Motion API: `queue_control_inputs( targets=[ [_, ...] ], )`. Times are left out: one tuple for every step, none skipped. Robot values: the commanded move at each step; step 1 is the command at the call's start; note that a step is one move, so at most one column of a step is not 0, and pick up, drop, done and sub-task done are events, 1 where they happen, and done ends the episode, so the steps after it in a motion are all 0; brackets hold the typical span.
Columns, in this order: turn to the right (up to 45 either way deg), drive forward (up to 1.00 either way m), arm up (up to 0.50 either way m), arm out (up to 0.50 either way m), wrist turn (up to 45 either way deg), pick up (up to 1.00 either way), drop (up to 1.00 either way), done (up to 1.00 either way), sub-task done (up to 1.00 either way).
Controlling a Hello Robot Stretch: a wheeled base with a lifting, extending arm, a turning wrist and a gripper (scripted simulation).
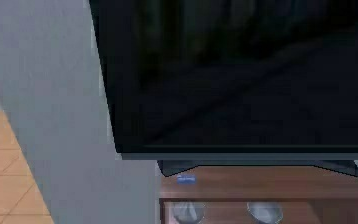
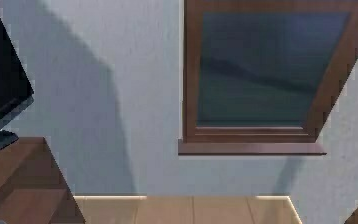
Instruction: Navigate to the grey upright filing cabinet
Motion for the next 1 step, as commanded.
queue_control_inputs(
  targets=[
    [-45.0,0.0,0.0,0.0,0.0,0.0,0.0,0.0,0.0]
  ],
)
